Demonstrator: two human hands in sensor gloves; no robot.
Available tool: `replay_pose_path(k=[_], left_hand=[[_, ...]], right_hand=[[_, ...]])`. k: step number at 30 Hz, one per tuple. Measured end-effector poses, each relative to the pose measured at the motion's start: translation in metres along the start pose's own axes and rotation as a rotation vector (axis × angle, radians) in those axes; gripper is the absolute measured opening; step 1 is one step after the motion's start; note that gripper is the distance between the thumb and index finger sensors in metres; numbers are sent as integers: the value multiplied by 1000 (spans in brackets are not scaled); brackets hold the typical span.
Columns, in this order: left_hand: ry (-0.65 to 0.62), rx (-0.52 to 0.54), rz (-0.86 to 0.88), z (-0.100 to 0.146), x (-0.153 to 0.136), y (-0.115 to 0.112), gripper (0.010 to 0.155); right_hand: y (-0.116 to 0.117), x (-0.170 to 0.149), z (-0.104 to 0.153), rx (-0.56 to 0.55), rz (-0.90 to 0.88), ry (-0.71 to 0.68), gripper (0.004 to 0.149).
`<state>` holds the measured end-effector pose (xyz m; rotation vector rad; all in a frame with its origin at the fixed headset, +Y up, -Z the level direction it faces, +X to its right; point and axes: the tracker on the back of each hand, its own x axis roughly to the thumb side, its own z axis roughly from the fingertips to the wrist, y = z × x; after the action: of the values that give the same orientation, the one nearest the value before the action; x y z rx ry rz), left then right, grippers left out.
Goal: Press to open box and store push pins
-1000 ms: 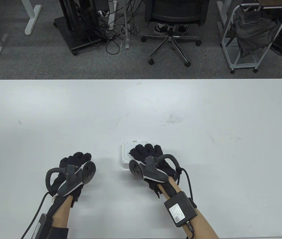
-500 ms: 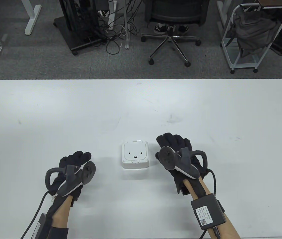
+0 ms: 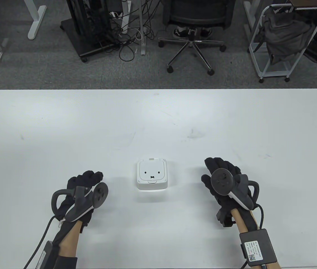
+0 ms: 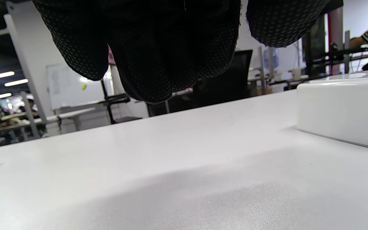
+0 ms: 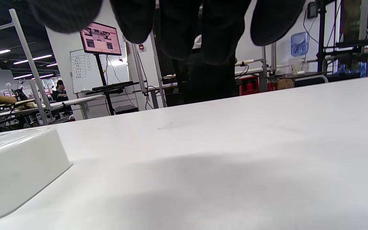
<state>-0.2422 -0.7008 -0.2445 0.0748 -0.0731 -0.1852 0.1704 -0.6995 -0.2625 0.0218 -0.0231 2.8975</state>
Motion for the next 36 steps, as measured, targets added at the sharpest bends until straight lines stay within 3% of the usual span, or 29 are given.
replay_pose_path(k=[21,36], left_hand=[[-4,-11,-7,0,3,-2,56],[-4,0,-7,1,3,0,56]], right_hand=[[7,-11,-1,44,-60,20,63],[12,-8,-3,57,-11,26,62]])
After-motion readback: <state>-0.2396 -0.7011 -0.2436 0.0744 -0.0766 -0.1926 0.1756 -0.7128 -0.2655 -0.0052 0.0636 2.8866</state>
